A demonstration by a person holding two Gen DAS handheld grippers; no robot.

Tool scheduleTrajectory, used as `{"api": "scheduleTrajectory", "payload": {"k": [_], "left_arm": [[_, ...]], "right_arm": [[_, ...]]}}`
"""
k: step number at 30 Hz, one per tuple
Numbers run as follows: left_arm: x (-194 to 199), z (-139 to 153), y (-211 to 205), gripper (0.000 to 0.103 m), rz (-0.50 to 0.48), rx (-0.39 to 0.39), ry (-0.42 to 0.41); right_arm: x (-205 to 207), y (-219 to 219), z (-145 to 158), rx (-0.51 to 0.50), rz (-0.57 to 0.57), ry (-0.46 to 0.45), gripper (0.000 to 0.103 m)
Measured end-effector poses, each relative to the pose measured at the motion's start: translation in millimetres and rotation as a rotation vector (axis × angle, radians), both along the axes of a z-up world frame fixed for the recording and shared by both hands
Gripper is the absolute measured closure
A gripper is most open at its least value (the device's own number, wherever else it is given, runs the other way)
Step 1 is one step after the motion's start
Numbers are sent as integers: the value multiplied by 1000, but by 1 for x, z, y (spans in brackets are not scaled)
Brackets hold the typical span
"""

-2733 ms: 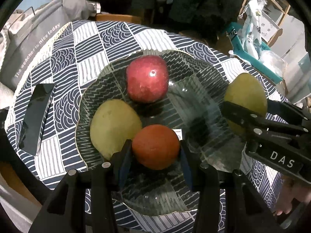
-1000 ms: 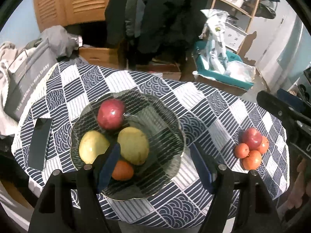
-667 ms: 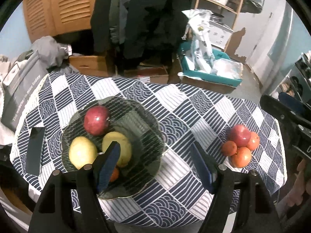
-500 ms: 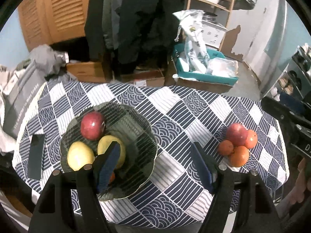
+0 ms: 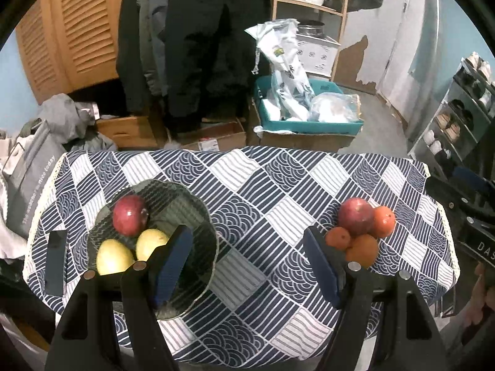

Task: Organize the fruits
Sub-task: 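Withdraw both grippers from the bowl toward the remaining apple and oranges, then lower the right gripper around the large orange while the left approaches a tangerine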

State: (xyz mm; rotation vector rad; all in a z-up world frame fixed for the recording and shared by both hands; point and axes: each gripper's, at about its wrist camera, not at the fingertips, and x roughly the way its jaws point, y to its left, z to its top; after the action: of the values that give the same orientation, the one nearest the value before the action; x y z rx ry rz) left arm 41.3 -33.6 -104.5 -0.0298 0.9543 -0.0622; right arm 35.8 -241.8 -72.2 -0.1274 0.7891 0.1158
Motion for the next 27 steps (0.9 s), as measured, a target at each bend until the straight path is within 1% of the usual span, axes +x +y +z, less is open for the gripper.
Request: {"api": "scheduleTrajectory", "payload": {"k": [5, 9, 14, 19, 22, 27], "left_arm": [[4, -6, -17, 27, -31, 24, 11], [8, -14, -29, 27, -48, 50, 20], [17, -32, -39, 27, -62, 81, 57], [24, -53, -49, 27, -84, 107, 88], [29, -69, -55, 27, -90, 143, 118], [34, -89, -54, 27, -91, 142, 162]], "right_arm": [[-2, -22, -7, 2, -33, 19, 21], [0, -34, -23, 5, -49, 60, 21], [6, -44, -55, 14, -56, 139, 21], [12, -45, -87, 19, -35, 216, 21], [14, -42, -104, 5, -18, 254, 21], [21, -35, -134, 7, 11, 325, 21]]}}
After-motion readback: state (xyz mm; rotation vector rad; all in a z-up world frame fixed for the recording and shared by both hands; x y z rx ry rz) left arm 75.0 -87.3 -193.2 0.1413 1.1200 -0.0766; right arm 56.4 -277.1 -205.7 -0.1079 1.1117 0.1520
